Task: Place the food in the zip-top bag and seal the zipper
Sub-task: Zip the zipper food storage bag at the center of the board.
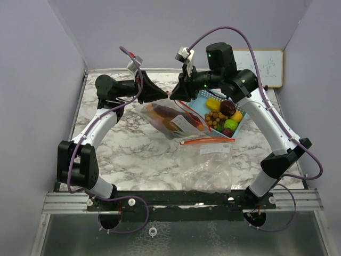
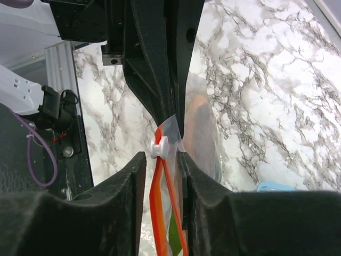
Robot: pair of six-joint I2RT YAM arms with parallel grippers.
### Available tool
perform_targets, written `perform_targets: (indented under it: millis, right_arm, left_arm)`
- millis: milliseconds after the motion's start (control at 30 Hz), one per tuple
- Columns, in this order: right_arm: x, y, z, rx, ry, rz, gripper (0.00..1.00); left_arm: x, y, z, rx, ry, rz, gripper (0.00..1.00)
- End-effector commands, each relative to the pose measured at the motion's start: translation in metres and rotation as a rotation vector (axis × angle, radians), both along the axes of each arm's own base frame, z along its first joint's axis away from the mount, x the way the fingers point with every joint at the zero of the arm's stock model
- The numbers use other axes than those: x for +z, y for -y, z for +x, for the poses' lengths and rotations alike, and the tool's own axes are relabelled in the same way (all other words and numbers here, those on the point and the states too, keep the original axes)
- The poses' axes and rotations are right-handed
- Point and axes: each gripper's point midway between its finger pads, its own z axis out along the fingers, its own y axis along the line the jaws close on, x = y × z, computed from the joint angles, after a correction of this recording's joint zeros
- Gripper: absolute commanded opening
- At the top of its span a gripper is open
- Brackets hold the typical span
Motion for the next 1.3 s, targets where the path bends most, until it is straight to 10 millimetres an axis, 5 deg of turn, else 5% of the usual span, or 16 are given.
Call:
perform_targets:
  millis: [0,333,633,933,1267]
  right_arm:
    - [0.02,0.002,0.003,-0.022,0.08,0.042,0.35]
    - [0.019,-0.013,0.007,0.014,0.049,0.082,0.36]
    - [0.0,-0.008,0.01,-0.01,0.029,0.03,0.04]
    - [-0.01,0.016,0.024,-0.152,0.089,-0.052,0.02]
    - [-0.044,0.05,0.043,-0.319,0.126,-0.2,0.02]
  left_arm:
    - [0.02,-0.003,0.008,0.058,0.057,-0.038,0.0]
    - [0.018,-0.004,0.008,0.064,0.05,-0.04,0.0]
    - [0.029,-0.006,0.007,0.062,0.064,-0.071,0.0]
    - [0.037,-0.031,0.025,0.159,0.04,-0.121,0.0]
    - [0.043,-0.048,0.034,0.226,0.036,-0.143,0.0]
